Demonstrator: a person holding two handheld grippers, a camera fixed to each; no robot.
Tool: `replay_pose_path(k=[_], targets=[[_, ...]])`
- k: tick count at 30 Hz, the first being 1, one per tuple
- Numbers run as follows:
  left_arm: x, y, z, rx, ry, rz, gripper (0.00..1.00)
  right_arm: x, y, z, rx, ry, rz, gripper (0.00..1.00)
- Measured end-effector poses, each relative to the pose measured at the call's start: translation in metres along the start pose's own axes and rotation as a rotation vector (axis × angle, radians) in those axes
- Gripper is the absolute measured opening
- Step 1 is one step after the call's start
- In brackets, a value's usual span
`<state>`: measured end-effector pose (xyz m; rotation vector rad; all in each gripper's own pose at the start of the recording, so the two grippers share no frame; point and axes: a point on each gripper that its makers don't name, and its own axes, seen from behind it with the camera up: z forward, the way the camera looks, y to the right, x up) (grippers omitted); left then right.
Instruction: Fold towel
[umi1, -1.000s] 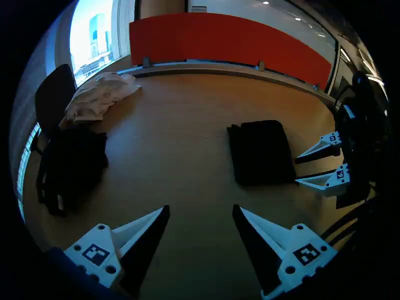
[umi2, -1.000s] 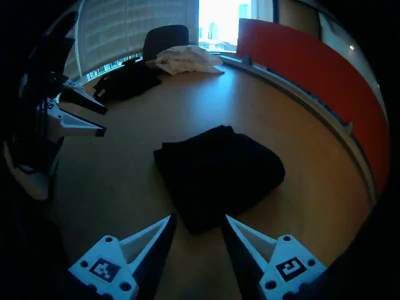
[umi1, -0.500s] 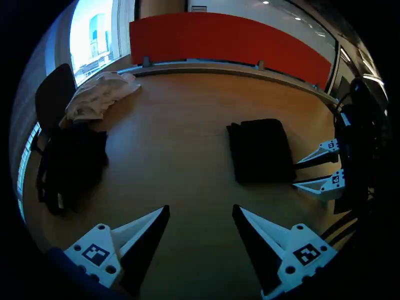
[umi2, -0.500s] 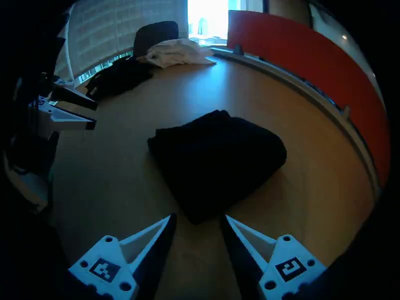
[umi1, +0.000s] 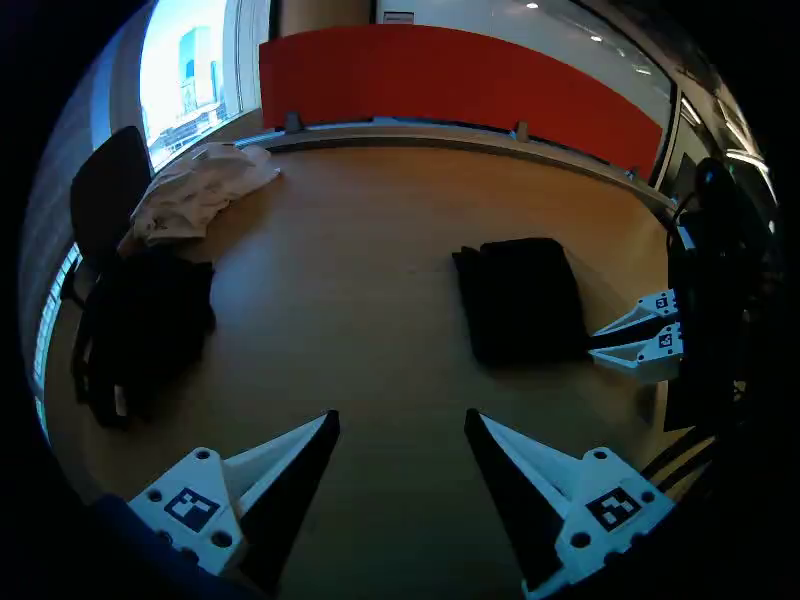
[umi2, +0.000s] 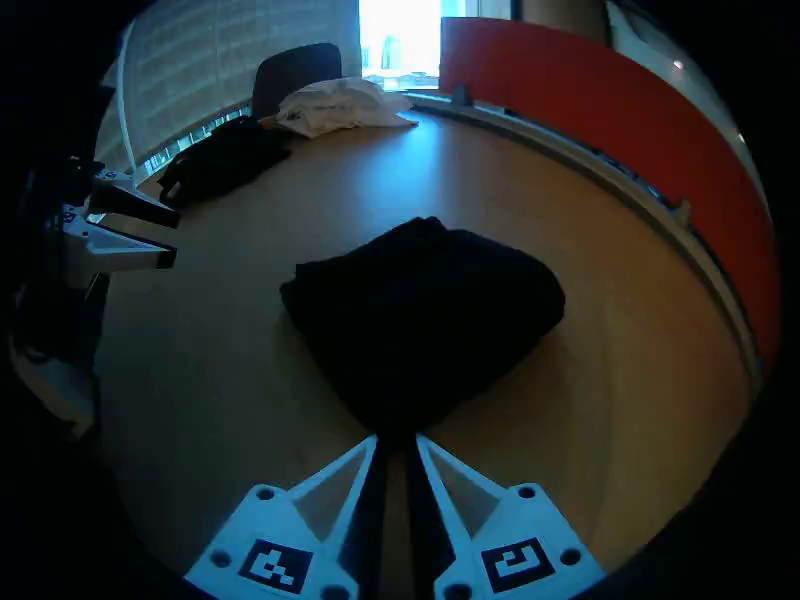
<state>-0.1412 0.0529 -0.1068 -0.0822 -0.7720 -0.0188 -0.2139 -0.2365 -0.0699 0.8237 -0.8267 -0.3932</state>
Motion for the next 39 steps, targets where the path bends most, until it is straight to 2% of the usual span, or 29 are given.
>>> replay_pose_path(k=[11, 17, 23, 39], targets=[[0.0, -0.001, -0.001, -0.002, 0.0, -0.001, 0.93, 0.003, 0.003, -0.004, -0.007, 0.009, 0.004, 0.08], [0.0, -0.002, -0.001, -0.003, 0.002, -0.005, 0.93, 0.015, 0.008, -0.01, -0.02, 0.03, -0.01, 0.07], [0.002, -0.002, -0.003, -0.004, 0.008, -0.005, 0.93, 0.039, 0.016, -0.022, -0.044, 0.07, -0.036, 0.07], [0.01, 0.0, -0.008, -0.011, 0.03, -0.005, 0.93, 0.128, 0.039, -0.06, -0.083, 0.194, -0.108, 0.07]])
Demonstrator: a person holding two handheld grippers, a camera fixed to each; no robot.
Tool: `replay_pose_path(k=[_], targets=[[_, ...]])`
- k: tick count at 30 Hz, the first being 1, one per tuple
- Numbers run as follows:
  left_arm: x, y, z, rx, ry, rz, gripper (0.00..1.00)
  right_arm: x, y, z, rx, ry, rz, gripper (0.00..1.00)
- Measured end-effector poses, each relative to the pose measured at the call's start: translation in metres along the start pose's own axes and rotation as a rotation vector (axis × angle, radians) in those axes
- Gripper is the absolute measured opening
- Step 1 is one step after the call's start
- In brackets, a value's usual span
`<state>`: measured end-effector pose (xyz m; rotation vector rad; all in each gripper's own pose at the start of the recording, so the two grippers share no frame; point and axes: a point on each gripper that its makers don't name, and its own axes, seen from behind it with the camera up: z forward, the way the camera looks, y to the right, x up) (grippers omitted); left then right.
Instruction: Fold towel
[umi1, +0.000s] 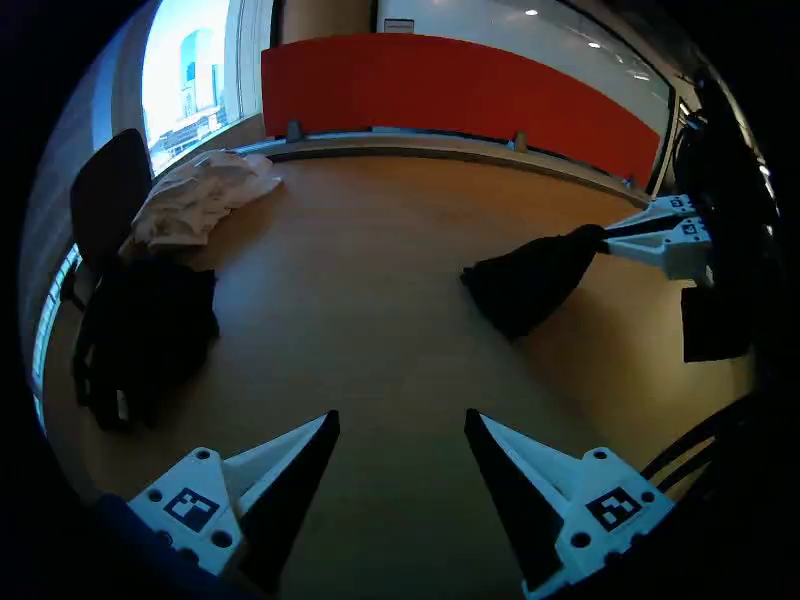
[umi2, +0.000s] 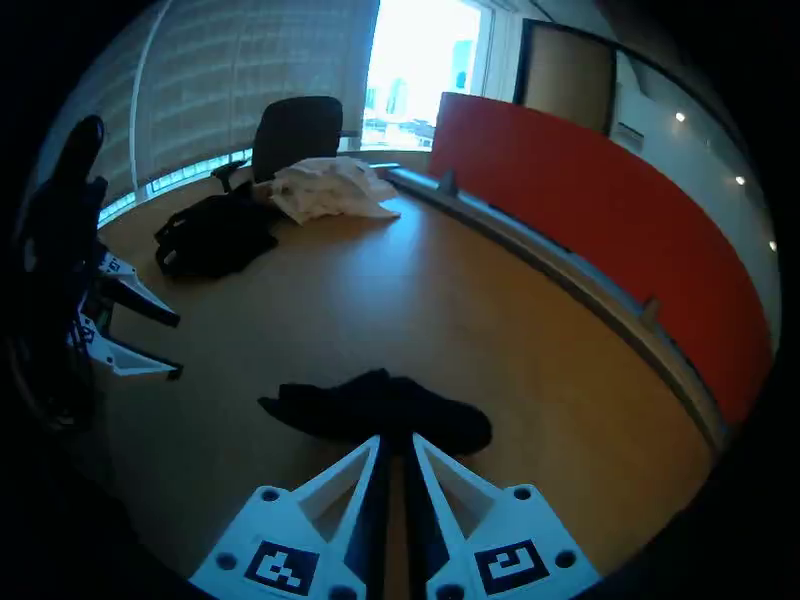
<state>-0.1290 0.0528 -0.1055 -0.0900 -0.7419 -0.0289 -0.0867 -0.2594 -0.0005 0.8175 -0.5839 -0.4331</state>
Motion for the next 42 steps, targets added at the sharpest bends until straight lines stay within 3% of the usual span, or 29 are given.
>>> replay_pose_path(k=[12, 32, 42], targets=[[0.005, 0.004, -0.003, -0.004, 0.012, 0.001, 0.93, 0.048, 0.009, -0.017, -0.006, 0.073, -0.031, 0.07], [0.008, 0.008, -0.001, -0.015, 0.014, 0.005, 0.93, 0.062, 0.019, -0.034, -0.012, 0.101, -0.02, 0.07], [0.01, 0.01, 0.002, -0.018, 0.013, 0.009, 0.93, 0.055, 0.033, -0.05, -0.026, 0.104, 0.005, 0.07]])
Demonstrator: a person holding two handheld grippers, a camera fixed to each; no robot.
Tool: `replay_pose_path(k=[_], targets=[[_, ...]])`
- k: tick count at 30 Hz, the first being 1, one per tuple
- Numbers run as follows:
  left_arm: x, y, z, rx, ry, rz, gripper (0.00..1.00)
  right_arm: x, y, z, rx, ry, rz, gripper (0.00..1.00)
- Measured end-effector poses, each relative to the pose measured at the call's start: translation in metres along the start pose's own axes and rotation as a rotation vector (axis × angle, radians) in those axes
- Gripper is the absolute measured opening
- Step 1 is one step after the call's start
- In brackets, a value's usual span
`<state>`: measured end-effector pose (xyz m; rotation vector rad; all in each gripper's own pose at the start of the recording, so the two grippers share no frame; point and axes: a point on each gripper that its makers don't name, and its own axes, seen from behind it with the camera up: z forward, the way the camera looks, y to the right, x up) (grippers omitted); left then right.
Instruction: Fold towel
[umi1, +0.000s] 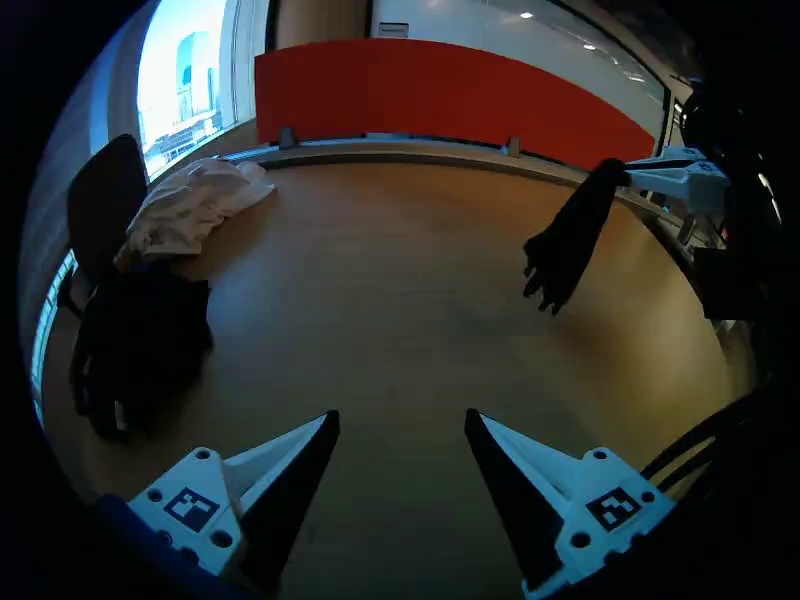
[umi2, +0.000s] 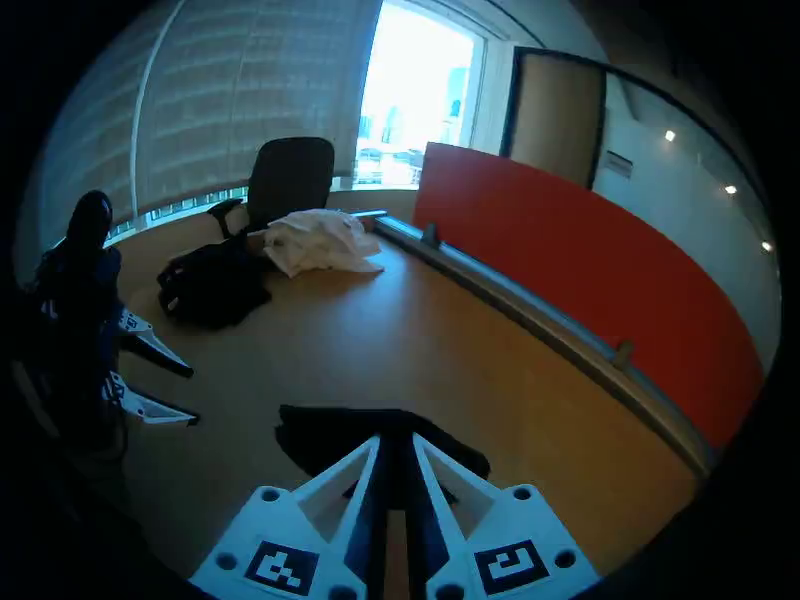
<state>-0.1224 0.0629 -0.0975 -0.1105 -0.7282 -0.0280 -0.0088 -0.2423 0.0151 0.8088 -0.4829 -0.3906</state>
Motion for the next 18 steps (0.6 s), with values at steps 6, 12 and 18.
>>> replay_pose_path(k=[6, 12, 18], targets=[[0.0, 0.0, 0.003, -0.002, -0.003, 0.005, 0.93, -0.009, 0.013, -0.014, -0.018, -0.003, 0.029, 0.07], [0.001, 0.001, 0.005, -0.003, -0.002, 0.011, 0.93, -0.02, 0.028, -0.032, -0.041, -0.008, 0.05, 0.07], [0.003, 0.001, 0.007, -0.003, -0.001, 0.017, 0.93, -0.029, 0.047, -0.053, -0.068, -0.005, 0.084, 0.07]])
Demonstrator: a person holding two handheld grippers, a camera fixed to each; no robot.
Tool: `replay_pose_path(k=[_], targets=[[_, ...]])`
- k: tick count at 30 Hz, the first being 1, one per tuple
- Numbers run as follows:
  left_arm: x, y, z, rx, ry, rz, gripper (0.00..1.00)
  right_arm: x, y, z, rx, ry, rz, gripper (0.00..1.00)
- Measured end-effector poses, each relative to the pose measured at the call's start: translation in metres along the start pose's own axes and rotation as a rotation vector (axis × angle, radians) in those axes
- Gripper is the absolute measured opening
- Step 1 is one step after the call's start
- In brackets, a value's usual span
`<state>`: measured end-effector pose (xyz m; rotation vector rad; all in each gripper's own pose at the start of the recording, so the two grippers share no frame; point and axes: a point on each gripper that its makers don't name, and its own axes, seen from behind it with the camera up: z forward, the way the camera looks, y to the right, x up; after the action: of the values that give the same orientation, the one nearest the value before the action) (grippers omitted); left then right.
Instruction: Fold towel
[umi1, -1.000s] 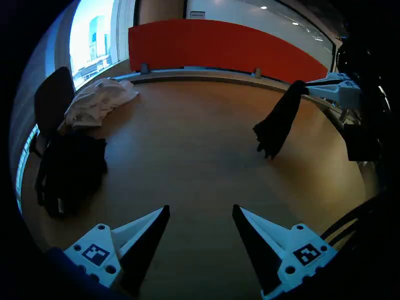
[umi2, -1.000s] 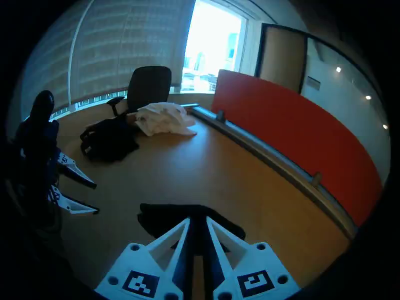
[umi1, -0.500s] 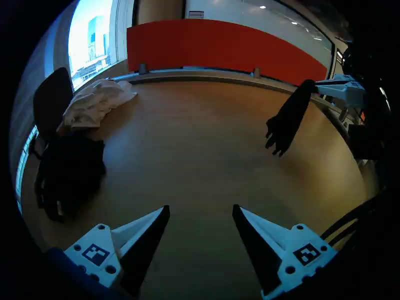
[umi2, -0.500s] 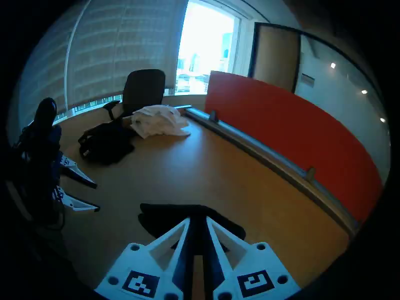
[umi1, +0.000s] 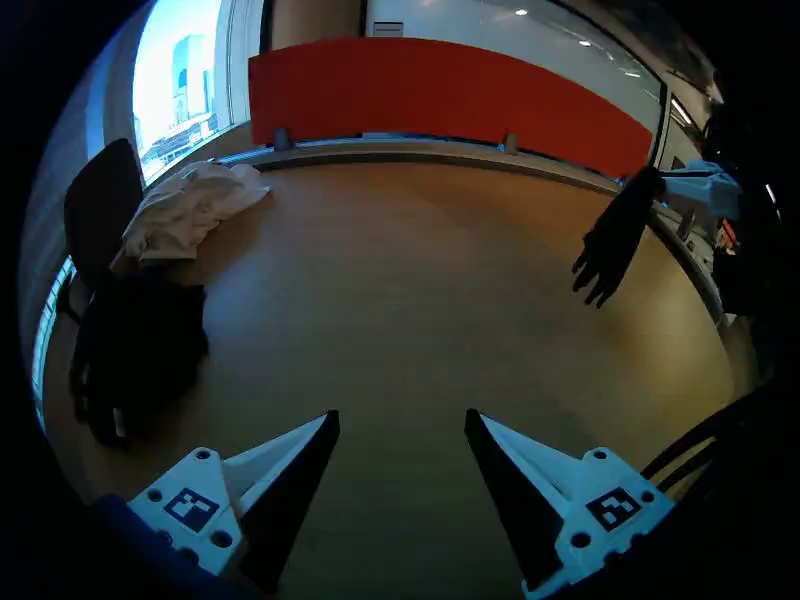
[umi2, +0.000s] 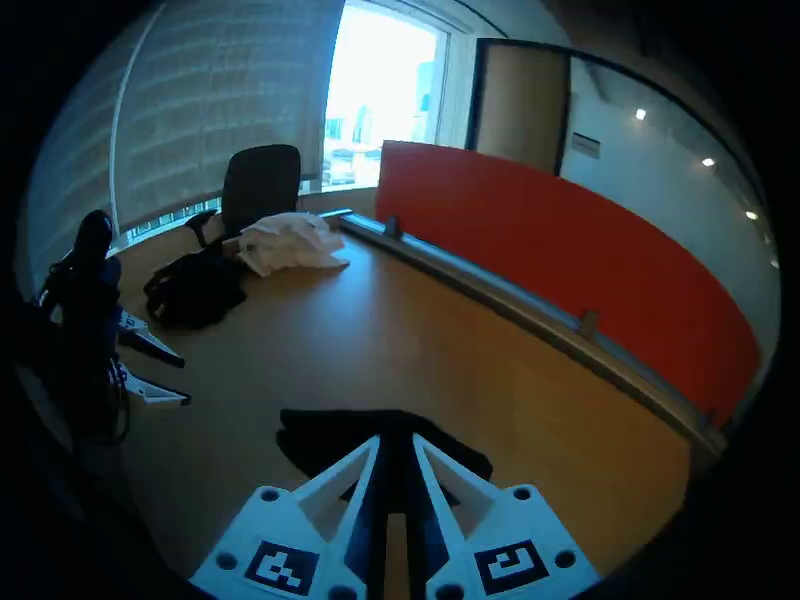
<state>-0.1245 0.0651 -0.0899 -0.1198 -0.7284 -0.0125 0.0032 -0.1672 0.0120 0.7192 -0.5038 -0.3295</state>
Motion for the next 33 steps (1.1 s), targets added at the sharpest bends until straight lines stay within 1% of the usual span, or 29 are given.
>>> replay_pose_path(k=[5, 8, 21, 26, 33], targets=[[0.003, 0.001, 0.001, -0.001, 0.001, 0.009, 0.93, -0.007, 0.022, -0.019, -0.026, 0.0, 0.028, 0.07], [0.004, 0.001, 0.001, 0.0, 0.002, 0.015, 0.93, -0.015, 0.037, -0.031, -0.045, -0.006, 0.034, 0.07], [0.007, 0.0, 0.001, 0.011, -0.002, 0.016, 0.93, -0.065, 0.099, -0.079, -0.111, -0.085, 0.038, 0.07], [0.009, -0.002, 0.001, 0.021, -0.004, 0.018, 0.93, -0.078, 0.121, -0.096, -0.134, -0.096, 0.055, 0.07], [0.013, 0.0, 0.001, 0.027, -0.005, 0.023, 0.93, -0.1, 0.152, -0.118, -0.161, -0.111, 0.085, 0.07]])
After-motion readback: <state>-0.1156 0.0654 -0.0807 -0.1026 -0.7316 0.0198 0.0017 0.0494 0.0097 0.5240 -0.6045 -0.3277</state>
